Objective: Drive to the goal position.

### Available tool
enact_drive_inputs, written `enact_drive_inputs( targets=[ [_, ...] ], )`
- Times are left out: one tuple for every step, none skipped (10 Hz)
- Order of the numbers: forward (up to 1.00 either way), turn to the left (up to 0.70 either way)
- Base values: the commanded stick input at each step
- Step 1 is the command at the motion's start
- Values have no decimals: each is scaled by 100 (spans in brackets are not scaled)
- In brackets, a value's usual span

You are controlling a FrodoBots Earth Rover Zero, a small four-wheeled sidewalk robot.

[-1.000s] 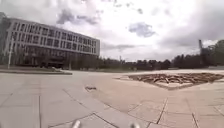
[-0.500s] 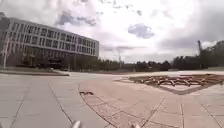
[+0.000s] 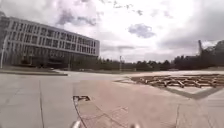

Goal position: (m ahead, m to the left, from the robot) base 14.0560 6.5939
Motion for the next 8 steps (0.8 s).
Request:
enact_drive_inputs(
  targets=[
    [100, 0],
    [100, 0],
    [100, 0],
    [100, 0],
    [100, 0],
    [100, 0],
    [100, 0],
    [100, 0]
  ],
)
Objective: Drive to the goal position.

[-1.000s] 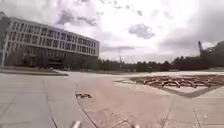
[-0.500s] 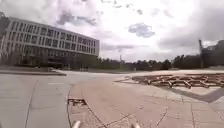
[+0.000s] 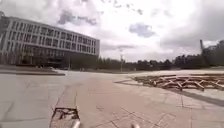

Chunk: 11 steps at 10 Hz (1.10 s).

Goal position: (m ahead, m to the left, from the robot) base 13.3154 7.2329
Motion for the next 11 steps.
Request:
enact_drive_inputs(
  targets=[
    [100, 0],
    [100, 0],
    [100, 0],
    [100, 0],
    [100, 0],
    [100, 0],
    [100, 0],
    [100, 0],
    [100, 0],
    [100, 0],
    [100, 0]
  ],
)
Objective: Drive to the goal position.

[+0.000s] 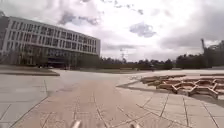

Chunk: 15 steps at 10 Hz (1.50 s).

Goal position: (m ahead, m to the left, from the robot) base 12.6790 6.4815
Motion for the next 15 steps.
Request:
enact_drive_inputs(
  targets=[
    [100, 0],
    [100, 0],
    [100, 0],
    [100, 0],
    [100, 0],
    [100, 0],
    [100, 0],
    [100, 0],
    [100, 0],
    [100, 0],
    [100, 0],
    [100, 0],
    [100, 0],
    [100, 0],
    [100, 0]
  ],
)
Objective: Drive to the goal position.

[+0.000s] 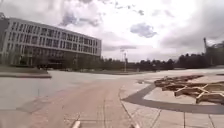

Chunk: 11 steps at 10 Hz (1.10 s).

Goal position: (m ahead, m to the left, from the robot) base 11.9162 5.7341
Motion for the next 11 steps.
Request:
enact_drive_inputs(
  targets=[
    [100, 0],
    [100, 0],
    [100, 0],
    [100, 0],
    [100, 0],
    [100, 0],
    [100, 0],
    [100, 0],
    [100, 0],
    [100, 0],
    [100, 18]
  ],
)
